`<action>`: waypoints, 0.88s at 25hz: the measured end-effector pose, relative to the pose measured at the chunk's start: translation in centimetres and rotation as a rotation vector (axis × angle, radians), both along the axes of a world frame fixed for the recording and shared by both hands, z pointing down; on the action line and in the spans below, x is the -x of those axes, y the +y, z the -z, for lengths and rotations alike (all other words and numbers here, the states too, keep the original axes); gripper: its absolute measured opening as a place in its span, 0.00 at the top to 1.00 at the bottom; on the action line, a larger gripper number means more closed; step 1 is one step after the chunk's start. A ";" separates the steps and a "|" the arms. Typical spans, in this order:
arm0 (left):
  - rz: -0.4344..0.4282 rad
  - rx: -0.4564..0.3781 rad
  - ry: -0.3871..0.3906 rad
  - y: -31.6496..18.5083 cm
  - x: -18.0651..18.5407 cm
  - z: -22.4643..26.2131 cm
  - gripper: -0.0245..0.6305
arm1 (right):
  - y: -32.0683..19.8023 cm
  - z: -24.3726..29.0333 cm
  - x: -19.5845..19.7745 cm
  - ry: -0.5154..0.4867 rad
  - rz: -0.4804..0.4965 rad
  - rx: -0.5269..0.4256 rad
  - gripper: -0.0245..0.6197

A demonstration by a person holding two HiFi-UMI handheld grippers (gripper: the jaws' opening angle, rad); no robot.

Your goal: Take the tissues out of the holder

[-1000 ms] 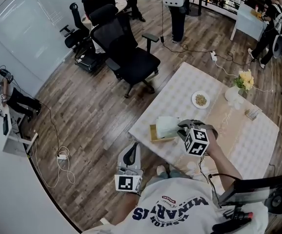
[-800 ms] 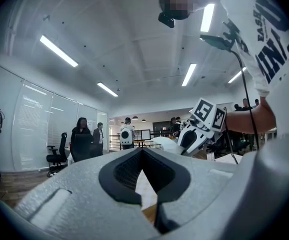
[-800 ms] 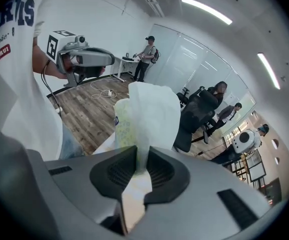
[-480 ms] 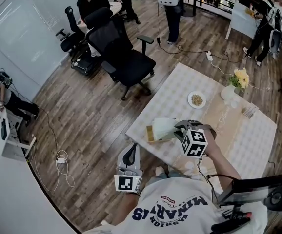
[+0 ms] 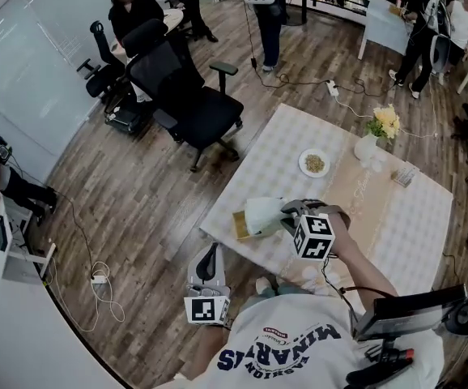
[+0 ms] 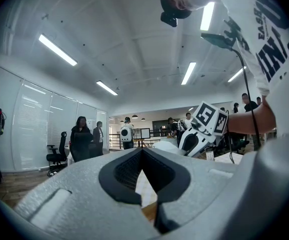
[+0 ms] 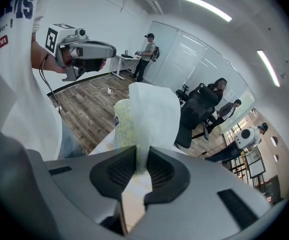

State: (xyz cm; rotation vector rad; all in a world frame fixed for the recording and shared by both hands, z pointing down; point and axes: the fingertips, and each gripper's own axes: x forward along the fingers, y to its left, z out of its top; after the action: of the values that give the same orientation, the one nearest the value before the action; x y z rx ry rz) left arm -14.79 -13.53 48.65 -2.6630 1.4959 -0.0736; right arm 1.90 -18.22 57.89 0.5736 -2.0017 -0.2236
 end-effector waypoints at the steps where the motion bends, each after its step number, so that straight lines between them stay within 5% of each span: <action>1: -0.003 0.002 -0.001 -0.1 -0.1 0.0 0.96 | -0.1 -0.2 -0.4 0.004 -0.010 0.001 0.87; 12: -0.049 0.008 -0.002 -0.7 -1.2 -0.4 0.96 | -0.7 -2.8 -8.5 0.054 -0.234 0.029 0.87; 22: -0.173 0.001 -0.010 -1.4 -5.5 -0.9 0.96 | 1.4 -3.0 -15.5 0.076 -0.413 0.016 0.87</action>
State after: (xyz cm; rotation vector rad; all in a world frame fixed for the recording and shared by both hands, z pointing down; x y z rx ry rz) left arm -9.30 -14.95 49.57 -2.7754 1.2560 -0.0757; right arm 17.39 -16.86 60.84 0.9369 -1.7652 0.0227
